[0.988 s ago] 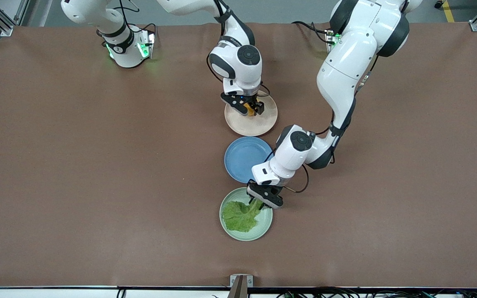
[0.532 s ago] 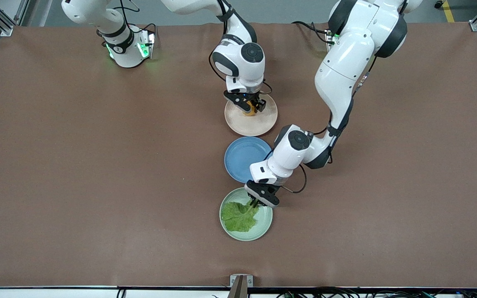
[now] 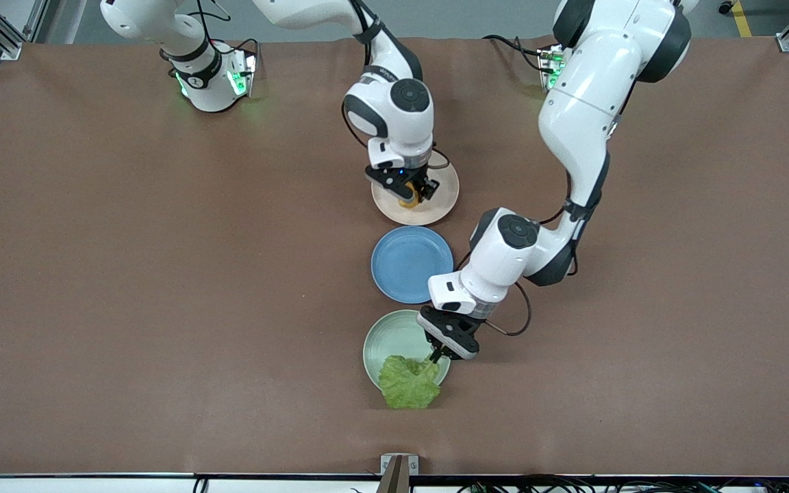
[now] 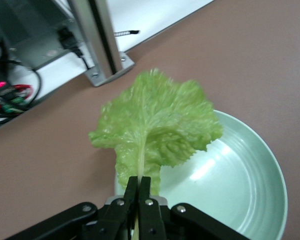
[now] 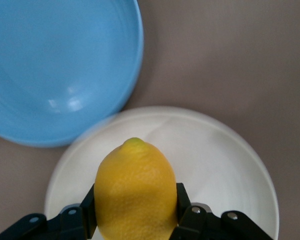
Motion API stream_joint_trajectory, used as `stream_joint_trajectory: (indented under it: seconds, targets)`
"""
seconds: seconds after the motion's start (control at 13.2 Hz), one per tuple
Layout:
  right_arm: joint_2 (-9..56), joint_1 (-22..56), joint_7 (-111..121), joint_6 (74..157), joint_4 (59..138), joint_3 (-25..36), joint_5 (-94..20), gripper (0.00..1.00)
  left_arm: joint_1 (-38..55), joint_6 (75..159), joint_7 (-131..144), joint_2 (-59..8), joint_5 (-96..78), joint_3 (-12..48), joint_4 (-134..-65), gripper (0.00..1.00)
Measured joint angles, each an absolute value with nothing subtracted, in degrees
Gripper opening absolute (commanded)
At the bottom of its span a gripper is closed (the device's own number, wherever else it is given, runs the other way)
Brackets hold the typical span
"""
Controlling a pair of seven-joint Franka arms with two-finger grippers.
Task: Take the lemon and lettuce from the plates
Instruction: 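Lift the lemon with the right gripper while the left gripper lifts the lettuce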
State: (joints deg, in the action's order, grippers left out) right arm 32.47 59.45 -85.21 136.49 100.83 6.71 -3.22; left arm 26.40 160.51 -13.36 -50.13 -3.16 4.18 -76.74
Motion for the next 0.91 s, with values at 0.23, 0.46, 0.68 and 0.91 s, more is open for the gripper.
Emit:
stream_joint_trajectory:
  seconds: [0.23,0.46,0.68,0.91]
  targets:
    - [27.76,48.97,-68.15,132.89,100.68,7.08,-3.17,0.02,22.87,143.93,-13.48,-41.96,-3.16,4.08,-76.46,0.01]
    - [26.89,38.99,-52.24,132.37,101.90,7.16,-3.15,0.03,17.64,129.97,-13.60,-35.19,-3.16,4.12,-77.21,0.02]
    - [27.36,29.27,-35.59,132.82,103.45,7.13,-3.19,0.03,13.45,119.91,-13.44,-30.50,-3.16,3.95,-82.37,0.03]
    - [27.93,20.30,-21.08,132.83,105.17,6.94,-3.26,0.03,9.33,118.85,-13.28,-27.46,-3.16,3.67,-90.85,0.04]
